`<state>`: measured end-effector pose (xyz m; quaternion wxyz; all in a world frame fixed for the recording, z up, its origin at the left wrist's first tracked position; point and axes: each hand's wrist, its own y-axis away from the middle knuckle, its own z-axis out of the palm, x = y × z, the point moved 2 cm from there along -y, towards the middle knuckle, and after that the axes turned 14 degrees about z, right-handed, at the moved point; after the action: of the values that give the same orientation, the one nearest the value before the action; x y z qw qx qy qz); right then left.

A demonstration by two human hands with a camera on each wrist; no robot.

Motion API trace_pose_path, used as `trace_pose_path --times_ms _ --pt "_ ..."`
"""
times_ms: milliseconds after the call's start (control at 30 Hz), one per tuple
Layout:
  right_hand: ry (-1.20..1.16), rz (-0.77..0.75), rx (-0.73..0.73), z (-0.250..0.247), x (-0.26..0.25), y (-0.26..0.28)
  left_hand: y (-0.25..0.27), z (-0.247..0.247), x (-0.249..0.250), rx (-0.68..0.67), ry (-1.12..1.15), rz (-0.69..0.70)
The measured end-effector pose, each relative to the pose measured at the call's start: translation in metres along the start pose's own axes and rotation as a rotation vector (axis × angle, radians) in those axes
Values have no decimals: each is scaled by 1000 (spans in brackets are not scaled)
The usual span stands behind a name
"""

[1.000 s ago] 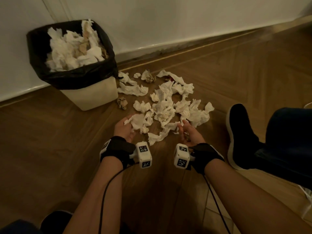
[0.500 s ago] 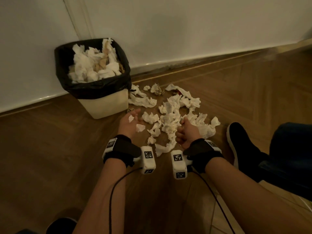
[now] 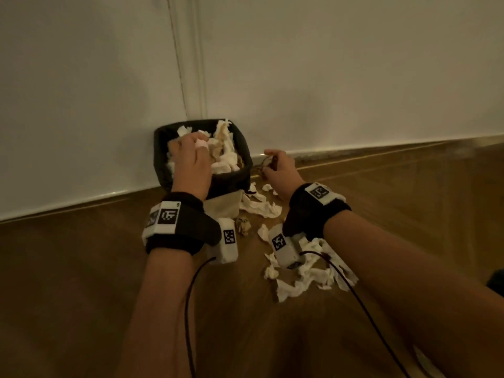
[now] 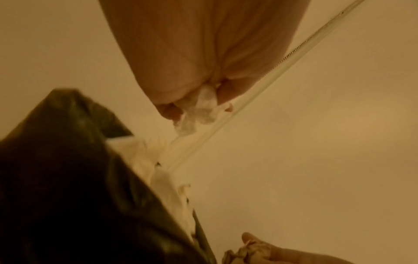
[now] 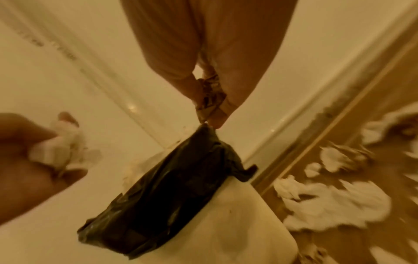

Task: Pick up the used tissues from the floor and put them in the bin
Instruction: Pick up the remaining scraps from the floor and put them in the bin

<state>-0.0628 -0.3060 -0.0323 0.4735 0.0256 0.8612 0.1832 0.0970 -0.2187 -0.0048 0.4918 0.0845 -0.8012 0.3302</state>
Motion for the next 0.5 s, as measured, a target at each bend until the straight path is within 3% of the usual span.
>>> trace_pose_path --times_ms 100,233,367,500 --pt "70 -144 84 9 -32 -7 -17 -24 -1 79 -128 50" --pt "130 -252 92 28 -63 -18 -38 -49 -12 122 -261 10" --pt "28 -273 57 57 -93 -26 -54 -64 -29 199 -309 -30" --pt "84 -226 -28 84 -126 -36 -62 -59 -38 194 -314 -25"
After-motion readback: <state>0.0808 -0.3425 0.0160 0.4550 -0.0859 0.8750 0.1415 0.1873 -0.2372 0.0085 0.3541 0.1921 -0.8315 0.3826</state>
